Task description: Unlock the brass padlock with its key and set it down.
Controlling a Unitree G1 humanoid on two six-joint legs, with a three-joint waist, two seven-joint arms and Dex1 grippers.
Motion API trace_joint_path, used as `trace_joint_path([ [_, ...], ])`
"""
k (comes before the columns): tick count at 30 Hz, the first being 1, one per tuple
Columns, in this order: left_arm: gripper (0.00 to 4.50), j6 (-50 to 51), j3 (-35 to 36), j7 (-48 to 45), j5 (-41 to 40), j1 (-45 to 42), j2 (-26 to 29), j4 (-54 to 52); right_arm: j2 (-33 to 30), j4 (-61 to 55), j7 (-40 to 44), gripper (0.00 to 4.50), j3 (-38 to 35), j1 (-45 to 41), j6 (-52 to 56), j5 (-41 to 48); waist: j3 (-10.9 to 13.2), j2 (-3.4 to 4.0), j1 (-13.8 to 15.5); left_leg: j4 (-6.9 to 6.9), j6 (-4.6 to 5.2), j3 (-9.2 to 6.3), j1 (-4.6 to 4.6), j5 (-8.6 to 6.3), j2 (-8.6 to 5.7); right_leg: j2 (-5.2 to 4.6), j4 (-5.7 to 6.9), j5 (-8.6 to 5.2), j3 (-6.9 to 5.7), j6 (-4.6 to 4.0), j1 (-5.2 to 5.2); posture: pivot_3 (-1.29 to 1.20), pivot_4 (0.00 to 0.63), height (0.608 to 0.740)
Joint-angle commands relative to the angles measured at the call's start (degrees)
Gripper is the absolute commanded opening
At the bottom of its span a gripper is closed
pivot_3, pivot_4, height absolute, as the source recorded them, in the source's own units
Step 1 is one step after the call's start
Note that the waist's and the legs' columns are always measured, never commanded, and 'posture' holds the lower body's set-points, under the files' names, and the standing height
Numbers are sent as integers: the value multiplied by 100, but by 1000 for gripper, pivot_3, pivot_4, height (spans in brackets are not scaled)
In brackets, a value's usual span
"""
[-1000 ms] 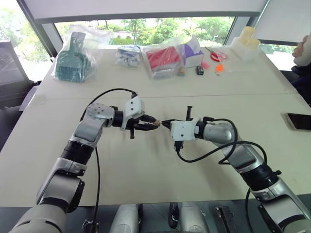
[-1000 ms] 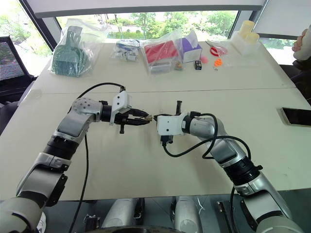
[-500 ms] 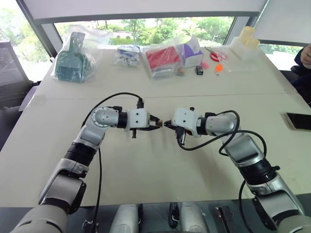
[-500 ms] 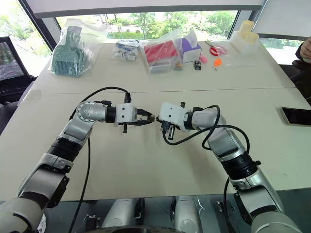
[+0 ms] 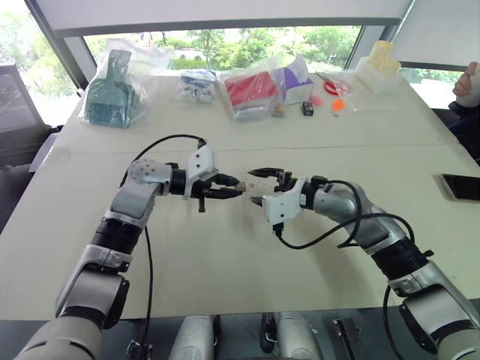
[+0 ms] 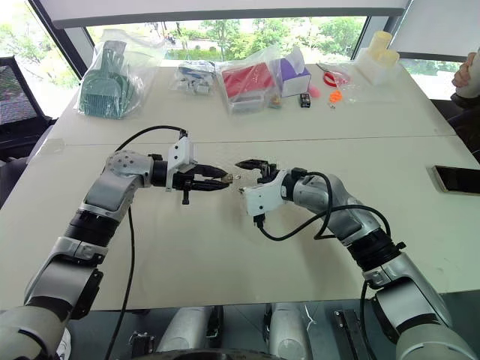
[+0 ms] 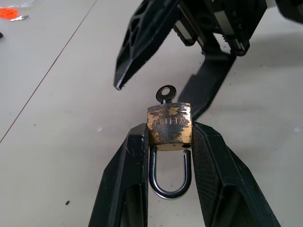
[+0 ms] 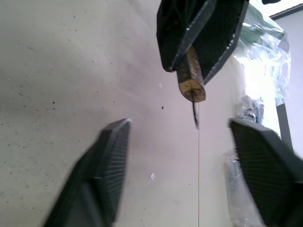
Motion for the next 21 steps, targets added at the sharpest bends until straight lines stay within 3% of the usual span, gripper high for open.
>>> trace_joint_path([
  [1,724,-3,154,29,-77,-206,20,-157,66,-105,-39,4480,-133,-70,-83,-4,0,0,1,0,0,0,0,0,0,0,0,0,0,0,0,0,150,740],
  [10,724,27,112,49,-46,-224,23,-96,351,-251,-100,4480,-125,-129,-205,-10,0,0,3,0,0,0,0,0,0,0,0,0,1,0,0,0,150,740],
  [12,724,60,102,31,-47,-218,37,-100,404,-276,-142,3668,-128,-149,-228,-59,0,0,1,0,0,0,0,0,0,0,0,0,1,0,0,0,150,740],
  [18,724,112,103,29,-38,-194,45,-109,458,-223,-220,540,-140,-207,-313,-155,0,0,4,0,0,0,0,0,0,0,0,0,1,0,0,0,150,740],
  [19,724,133,108,33,-48,-190,44,-121,465,-205,-231,333,-142,-219,-342,-180,0,0,3,0,0,2,0,0,-1,0,0,0,2,0,0,0,150,740],
  [21,724,207,125,27,-88,-187,39,-166,481,-154,-278,328,-132,-255,-431,-283,0,0,2,0,0,1,0,0,-1,0,0,0,2,0,0,0,150,740],
])
